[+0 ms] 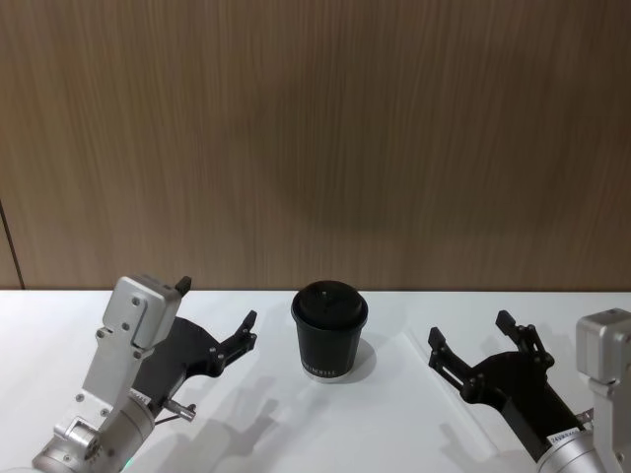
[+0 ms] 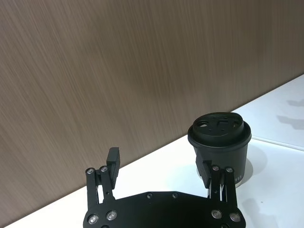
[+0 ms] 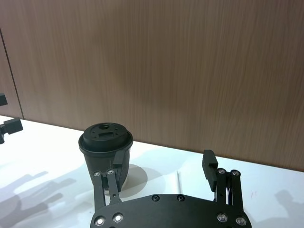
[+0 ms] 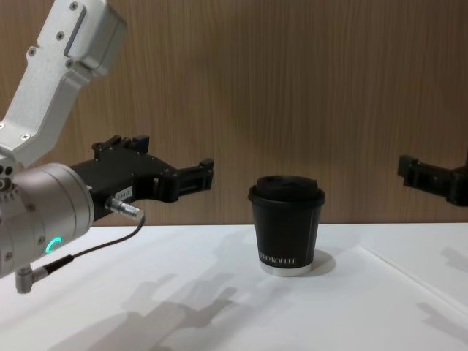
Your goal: Pick up the straw with one hand, pass it to the other hand, and insert it into the cup.
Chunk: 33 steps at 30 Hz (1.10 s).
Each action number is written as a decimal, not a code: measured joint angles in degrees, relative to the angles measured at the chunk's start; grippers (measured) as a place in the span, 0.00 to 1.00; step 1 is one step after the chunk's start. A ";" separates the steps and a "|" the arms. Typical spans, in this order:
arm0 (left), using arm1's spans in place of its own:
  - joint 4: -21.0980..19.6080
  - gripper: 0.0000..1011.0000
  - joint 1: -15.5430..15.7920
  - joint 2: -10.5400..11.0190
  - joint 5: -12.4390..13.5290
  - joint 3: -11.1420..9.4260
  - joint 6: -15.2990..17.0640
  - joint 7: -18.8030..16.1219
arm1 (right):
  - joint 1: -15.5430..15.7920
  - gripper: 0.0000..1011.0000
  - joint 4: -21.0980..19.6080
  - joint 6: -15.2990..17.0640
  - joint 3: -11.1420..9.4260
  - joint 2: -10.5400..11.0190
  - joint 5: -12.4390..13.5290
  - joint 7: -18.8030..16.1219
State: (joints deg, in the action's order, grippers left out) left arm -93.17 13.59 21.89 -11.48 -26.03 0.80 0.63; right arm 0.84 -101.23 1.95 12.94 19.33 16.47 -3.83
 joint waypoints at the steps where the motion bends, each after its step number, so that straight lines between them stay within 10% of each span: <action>1: 0.00 0.99 0.00 0.00 0.00 0.00 0.00 0.00 | 0.00 0.99 0.00 0.00 0.00 0.00 0.00 0.00; 33: 0.00 0.99 0.00 0.00 0.00 0.00 0.00 0.00 | 0.37 0.99 0.32 2.51 -2.40 2.30 1.57 -2.63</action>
State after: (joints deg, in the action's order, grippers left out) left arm -93.17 13.59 21.89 -11.48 -26.02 0.80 0.63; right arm 1.21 -100.91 4.46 10.54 21.63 18.03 -6.46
